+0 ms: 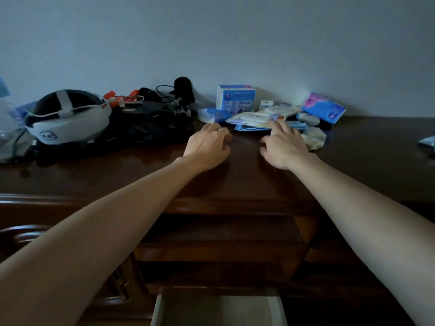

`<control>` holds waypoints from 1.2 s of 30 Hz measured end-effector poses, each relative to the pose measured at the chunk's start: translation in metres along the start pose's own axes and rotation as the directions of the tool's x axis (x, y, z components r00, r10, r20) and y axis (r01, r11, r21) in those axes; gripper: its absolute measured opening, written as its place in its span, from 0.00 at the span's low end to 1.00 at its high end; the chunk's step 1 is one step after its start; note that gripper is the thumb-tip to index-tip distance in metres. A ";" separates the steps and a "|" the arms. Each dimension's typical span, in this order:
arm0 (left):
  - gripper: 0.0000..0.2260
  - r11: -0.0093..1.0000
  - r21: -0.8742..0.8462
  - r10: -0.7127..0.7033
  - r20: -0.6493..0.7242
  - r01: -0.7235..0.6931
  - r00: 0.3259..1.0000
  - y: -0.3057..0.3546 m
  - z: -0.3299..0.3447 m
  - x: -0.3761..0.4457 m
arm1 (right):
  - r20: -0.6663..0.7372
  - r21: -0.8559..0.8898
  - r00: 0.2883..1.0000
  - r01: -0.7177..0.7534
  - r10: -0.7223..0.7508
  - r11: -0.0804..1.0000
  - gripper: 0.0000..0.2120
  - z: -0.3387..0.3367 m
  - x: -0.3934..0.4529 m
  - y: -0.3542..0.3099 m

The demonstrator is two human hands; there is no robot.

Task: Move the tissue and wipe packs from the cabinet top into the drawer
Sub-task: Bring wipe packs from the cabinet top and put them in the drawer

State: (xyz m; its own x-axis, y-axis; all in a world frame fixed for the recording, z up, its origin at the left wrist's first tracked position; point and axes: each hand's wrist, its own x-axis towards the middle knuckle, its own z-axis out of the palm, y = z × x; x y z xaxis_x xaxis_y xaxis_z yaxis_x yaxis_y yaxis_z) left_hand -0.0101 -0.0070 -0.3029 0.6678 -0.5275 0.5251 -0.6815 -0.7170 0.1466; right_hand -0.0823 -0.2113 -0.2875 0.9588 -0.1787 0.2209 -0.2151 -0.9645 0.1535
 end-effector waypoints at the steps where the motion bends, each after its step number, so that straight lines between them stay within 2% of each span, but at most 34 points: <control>1: 0.14 1.000 -0.002 0.002 0.013 -0.002 1.000 -0.001 0.011 0.014 | 0.005 -0.024 1.000 -0.014 0.014 1.000 0.19 0.005 0.014 0.001; 5: 0.17 1.000 -0.017 0.014 0.071 -0.013 0.997 -0.001 0.057 0.063 | 0.019 -0.132 0.998 -0.052 0.055 0.990 0.24 0.028 0.061 -0.001; 9: 0.17 0.990 -0.004 0.140 0.158 -0.141 0.978 0.006 0.087 0.104 | 0.023 -0.043 0.992 -0.127 0.128 0.991 0.30 0.046 0.079 0.004; 12: 0.21 0.987 0.022 0.146 0.322 -0.161 0.935 0.008 0.098 0.117 | 0.022 -0.007 0.991 -0.134 0.134 0.991 0.31 0.050 0.079 0.009; 14: 0.22 0.986 0.053 0.133 0.348 -0.161 0.928 0.009 0.098 0.116 | 0.005 -0.002 0.991 -0.136 0.136 0.991 0.30 0.048 0.075 0.009; 17: 0.22 0.983 0.087 0.134 0.245 -0.159 0.960 0.013 0.087 0.103 | -0.052 0.007 0.993 -0.109 0.110 0.994 0.28 0.041 0.062 0.004; 20: 0.20 0.971 0.117 0.201 0.053 -0.206 0.978 0.011 0.066 0.078 | -0.241 0.027 0.970 -0.029 0.035 0.999 0.26 0.031 0.038 0.003; 22: 0.17 0.945 0.140 0.313 -0.112 -0.297 0.943 0.005 0.042 0.056 | -0.442 0.066 0.896 0.085 -0.047 0.994 0.24 0.021 0.013 0.008; 24: 0.11 0.907 0.141 0.421 -0.256 -0.398 0.870 0.000 0.018 0.028 | -0.632 0.109 0.767 0.231 -0.112 0.967 0.17 0.012 -0.014 0.016; 26: 0.07 0.893 0.138 0.450 -0.338 -0.429 0.827 0.003 -0.005 0.001 | -0.735 0.131 0.667 0.315 -0.121 0.940 0.11 0.003 -0.039 0.020; 28: 0.08 0.944 0.053 0.321 -0.393 -0.327 0.862 0.010 -0.026 -0.021 | -0.750 0.241 0.661 0.298 -0.018 0.924 0.18 -0.003 -0.055 0.018; 30: 0.14 0.986 -0.095 0.088 -0.418 -0.140 0.904 0.016 -0.044 -0.035 | -0.712 0.374 0.688 0.207 0.137 0.904 0.27 -0.004 -0.062 0.016; 32: 0.20 0.989 -0.150 -0.044 -0.409 -0.019 0.911 0.016 -0.057 -0.045 | -0.640 0.453 0.729 0.103 0.243 0.885 0.36 -0.002 -0.063 0.019; 34: 0.24 0.993 -0.104 -0.100 -0.379 0.065 0.920 0.009 -0.064 -0.053 | -0.521 0.456 0.803 -0.025 0.289 0.889 0.40 -0.001 -0.056 0.029; 36: 0.21 0.982 -0.059 -0.187 -0.343 0.178 0.921 0.001 -0.065 -0.055 | -0.326 0.393 0.886 -0.189 0.329 0.900 0.39 0.002 -0.041 0.045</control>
State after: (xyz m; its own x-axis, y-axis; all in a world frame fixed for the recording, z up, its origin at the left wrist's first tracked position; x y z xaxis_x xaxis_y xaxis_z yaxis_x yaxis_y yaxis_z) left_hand -0.0665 0.0509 -0.2771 0.6400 -0.1950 0.7432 -0.5683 -0.7711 0.2871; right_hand -0.1313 -0.2481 -0.2912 0.7183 -0.4123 0.5604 -0.3021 -0.9104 -0.2827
